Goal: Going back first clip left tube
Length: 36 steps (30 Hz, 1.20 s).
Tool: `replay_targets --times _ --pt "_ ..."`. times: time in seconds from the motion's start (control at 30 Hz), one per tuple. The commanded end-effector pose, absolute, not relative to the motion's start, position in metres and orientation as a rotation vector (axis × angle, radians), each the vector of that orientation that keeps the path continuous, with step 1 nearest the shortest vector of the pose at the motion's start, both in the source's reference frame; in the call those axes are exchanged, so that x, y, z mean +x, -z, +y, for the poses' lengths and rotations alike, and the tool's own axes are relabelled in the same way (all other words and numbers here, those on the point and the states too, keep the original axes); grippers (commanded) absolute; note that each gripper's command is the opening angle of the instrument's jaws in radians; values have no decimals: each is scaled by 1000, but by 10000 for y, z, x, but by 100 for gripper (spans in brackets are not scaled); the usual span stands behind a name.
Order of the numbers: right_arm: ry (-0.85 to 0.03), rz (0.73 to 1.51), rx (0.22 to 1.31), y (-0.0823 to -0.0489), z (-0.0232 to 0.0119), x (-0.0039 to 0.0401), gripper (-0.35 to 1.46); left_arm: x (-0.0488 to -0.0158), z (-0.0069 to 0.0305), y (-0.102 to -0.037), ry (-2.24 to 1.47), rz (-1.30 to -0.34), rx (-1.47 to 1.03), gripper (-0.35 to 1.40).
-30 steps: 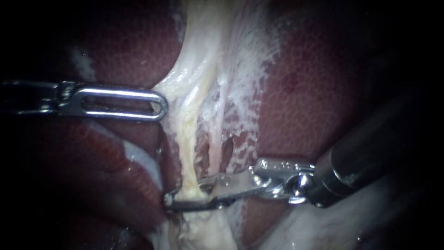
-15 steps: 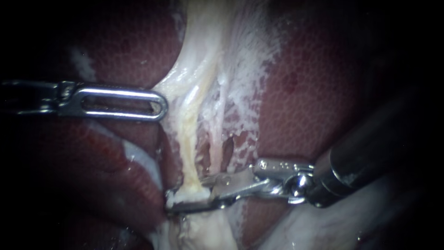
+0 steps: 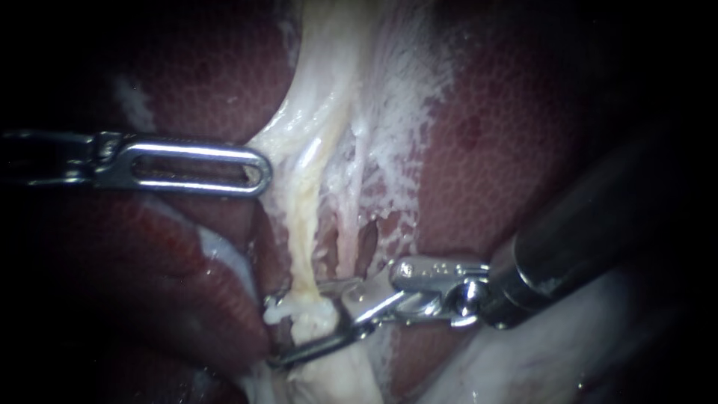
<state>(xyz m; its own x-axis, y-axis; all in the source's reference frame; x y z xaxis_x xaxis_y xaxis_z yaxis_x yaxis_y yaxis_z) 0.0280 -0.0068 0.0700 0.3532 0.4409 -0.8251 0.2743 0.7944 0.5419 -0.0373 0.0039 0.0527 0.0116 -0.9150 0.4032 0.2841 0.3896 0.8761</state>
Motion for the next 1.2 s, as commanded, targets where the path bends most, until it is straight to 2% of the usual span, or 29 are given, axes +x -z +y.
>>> replay_targets --times 0.03,0.2,0.53,0.6,0.73,1.2 --pt "-91 1244 668 -701 -67 280 57 -373 39 -527 1057 -1201 680 -35" --pt "-24 1270 624 -705 -66 280 57 -373 39 -527 1058 -1201 680 -35" --pt "-2 1277 611 -705 -67 279 57 -373 39 -527 1058 -1201 680 -35" --pt "-82 1247 666 -703 -68 277 58 -373 39 -527 1058 -1201 680 -35" --pt "-146 1225 706 -700 -67 271 58 -373 39 -527 1058 -1201 680 -35" --pt "-204 1226 672 -681 -36 223 58 -373 39 -527 1057 -1201 680 -35"
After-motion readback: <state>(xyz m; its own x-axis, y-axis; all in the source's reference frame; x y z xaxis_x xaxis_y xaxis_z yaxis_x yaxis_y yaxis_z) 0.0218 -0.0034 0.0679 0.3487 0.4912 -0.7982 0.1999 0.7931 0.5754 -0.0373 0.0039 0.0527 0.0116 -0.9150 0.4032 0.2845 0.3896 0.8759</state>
